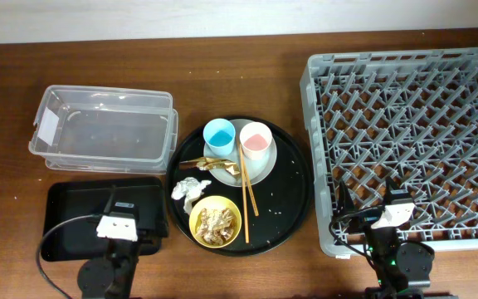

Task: Sort waste into correct bins and load items into the dishwasher rack
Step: 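Move the left gripper over the white tissue on the round tray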

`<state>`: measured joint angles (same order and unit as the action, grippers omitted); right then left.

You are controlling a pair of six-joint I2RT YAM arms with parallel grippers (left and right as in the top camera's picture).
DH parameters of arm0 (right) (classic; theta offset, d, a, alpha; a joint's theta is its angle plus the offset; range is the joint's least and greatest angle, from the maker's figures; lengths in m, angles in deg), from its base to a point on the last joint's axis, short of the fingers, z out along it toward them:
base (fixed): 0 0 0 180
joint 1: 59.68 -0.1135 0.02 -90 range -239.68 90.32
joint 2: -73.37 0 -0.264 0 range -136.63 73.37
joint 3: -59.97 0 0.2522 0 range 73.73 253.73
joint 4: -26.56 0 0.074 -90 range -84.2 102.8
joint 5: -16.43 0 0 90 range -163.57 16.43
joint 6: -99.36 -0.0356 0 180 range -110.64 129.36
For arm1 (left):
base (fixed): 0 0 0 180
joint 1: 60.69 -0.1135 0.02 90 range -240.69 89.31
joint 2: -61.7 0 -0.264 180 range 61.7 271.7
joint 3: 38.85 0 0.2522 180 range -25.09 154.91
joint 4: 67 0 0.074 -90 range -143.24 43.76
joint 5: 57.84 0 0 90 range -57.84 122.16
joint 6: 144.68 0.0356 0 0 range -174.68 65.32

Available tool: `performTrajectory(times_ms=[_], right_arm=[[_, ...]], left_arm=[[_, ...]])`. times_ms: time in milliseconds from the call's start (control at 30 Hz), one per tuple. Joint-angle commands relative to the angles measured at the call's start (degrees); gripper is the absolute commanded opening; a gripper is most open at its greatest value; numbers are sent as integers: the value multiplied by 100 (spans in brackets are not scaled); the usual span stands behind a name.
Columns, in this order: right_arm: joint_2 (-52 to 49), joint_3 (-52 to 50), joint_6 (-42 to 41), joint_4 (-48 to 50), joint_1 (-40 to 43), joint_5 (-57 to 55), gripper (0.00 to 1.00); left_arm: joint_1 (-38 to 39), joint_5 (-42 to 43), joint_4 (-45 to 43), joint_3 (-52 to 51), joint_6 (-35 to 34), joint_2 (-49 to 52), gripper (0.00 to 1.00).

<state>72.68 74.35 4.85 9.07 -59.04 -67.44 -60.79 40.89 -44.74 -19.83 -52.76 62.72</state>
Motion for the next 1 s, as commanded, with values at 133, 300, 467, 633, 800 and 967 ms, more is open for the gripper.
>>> performTrajectory(times_ms=[133, 300, 467, 633, 800, 967], right_arm=[[28, -31, -24, -28, -26, 9, 98], [28, -31, -24, -31, -26, 9, 98], [28, -31, -24, -31, -26, 9, 98], [28, -31, -24, -31, -26, 9, 98], [28, -31, -24, -28, -26, 9, 98], [28, -31, -24, -31, -26, 9, 98]], left_arm=[[22, 680, 2063, 2922, -120, 1314, 99], [20, 1012, 3687, 5469, -101, 3309, 99], [20, 1012, 3724, 6655, -101, 4308, 99], [22, 1467, 3836, 6690, -109, 4540, 99], [22, 1375, 5353, 6542, -1292, 4892, 73], [22, 872, 5661, 5974, -2000, 5088, 64]])
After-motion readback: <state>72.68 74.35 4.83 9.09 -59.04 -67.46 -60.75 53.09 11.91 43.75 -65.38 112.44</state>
